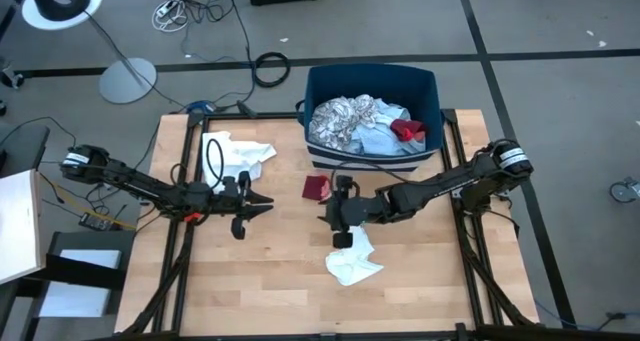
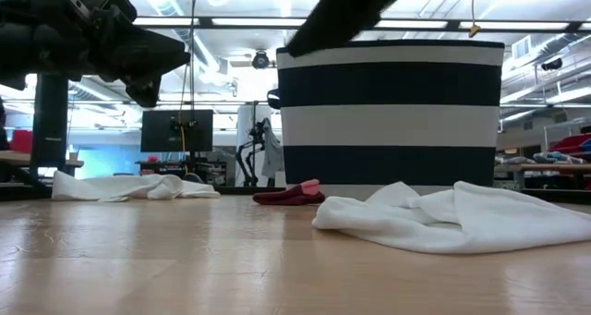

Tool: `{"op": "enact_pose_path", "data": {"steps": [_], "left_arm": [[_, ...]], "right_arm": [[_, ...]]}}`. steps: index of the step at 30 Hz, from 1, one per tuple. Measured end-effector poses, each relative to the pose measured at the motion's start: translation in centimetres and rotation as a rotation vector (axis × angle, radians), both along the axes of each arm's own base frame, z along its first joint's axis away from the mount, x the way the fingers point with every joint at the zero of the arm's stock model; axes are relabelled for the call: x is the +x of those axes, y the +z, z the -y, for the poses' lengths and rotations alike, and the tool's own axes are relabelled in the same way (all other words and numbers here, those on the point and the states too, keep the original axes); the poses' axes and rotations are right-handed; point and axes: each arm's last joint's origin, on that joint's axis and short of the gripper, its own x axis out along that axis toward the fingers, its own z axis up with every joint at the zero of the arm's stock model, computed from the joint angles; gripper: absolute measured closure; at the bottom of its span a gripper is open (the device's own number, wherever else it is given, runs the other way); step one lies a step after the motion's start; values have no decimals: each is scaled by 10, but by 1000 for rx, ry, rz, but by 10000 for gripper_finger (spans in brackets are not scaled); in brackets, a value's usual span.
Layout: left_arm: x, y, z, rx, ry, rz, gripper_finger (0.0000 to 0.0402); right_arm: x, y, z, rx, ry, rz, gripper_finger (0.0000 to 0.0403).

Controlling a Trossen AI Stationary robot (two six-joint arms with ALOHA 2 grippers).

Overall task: Sort clothes
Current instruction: Put the red socks into the blue bin

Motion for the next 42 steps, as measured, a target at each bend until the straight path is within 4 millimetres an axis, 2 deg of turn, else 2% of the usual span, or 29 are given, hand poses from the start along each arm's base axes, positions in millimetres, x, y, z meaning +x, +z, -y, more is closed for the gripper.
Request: {"op": "enact_pose_path", "data": {"steps": [6, 9, 16, 24, 27, 31, 35, 37, 42], "left_arm": [[0, 1, 0, -14, -1, 9, 312], [0, 1, 0, -23, -2, 9, 312], [0, 1, 0, -23, -2, 7, 312], [0, -1, 0, -17, -2, -5, 312], [0, 0, 0, -11, -1, -2, 312], [0, 0, 0, -2, -1, -2, 312], [0, 0, 0, -2, -1, -1, 312], [0, 0, 0, 1, -1, -2, 312], [0, 0, 0, 1, -1, -1, 312]], "right_arm": [[-4, -23, 19, 185, -216, -83, 244], [0, -45, 24, 217, -271, -118, 246], [24, -108, 31, 127, -267, -208, 248], [48, -143, 41, -57, -362, -52, 250], [49, -155, 49, 2, -390, -72, 274], [51, -156, 52, 108, -369, -62, 376], [51, -144, 42, 105, -316, -60, 390], [54, -122, 33, 82, -257, -16, 396], [57, -45, 13, -40, -162, 154, 399]]}}
